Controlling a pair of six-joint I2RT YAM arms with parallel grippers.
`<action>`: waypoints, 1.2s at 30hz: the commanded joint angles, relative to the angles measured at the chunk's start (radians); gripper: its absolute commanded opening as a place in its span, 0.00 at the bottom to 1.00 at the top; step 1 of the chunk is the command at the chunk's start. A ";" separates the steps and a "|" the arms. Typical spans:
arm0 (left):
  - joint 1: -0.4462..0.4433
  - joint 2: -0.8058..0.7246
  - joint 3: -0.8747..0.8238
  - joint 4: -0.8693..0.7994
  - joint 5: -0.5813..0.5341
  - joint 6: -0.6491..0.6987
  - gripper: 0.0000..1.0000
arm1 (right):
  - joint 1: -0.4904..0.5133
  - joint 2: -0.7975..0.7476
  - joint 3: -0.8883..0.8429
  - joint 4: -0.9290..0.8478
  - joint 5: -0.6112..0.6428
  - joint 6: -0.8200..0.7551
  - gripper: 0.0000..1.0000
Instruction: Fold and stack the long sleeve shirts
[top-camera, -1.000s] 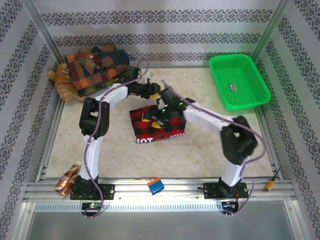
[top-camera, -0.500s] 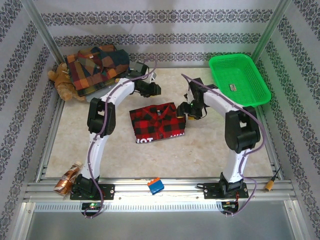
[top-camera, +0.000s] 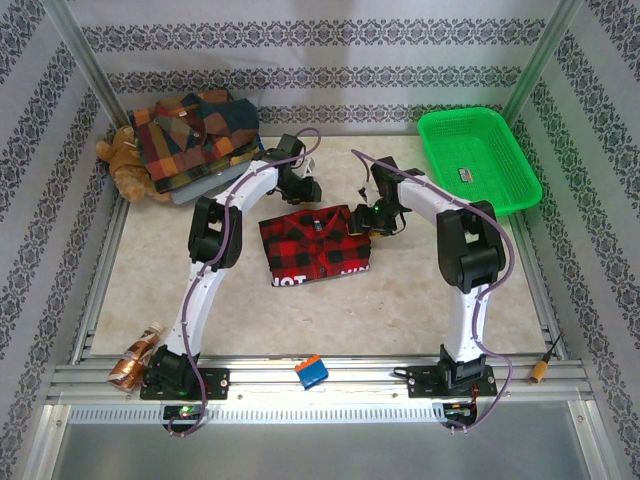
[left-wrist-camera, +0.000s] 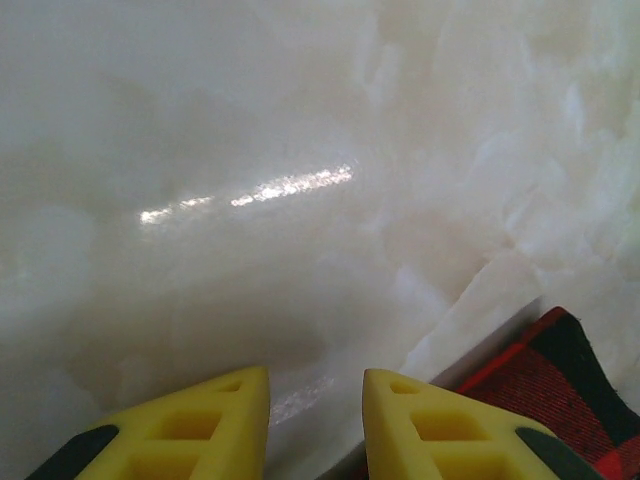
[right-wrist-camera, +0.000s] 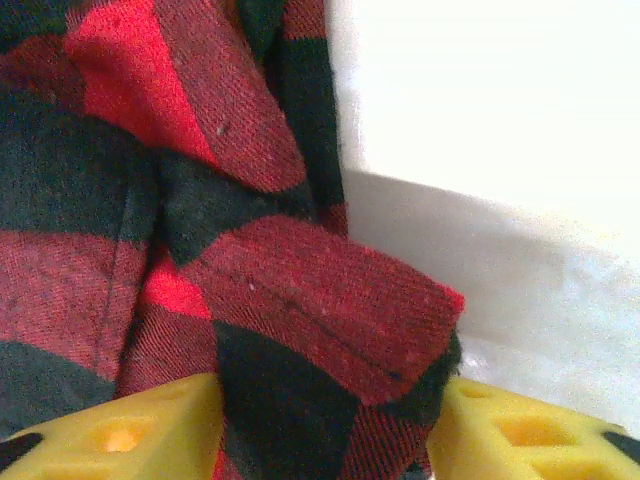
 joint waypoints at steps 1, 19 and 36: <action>-0.020 0.027 0.023 -0.054 0.011 0.027 0.31 | 0.003 0.025 0.034 0.029 -0.046 -0.027 0.49; -0.089 0.032 -0.013 0.002 0.138 0.047 0.22 | 0.048 -0.070 0.003 0.126 -0.131 -0.028 0.13; -0.026 -0.134 0.115 0.028 0.181 -0.019 0.67 | -0.003 0.007 -0.062 0.166 -0.144 0.038 0.40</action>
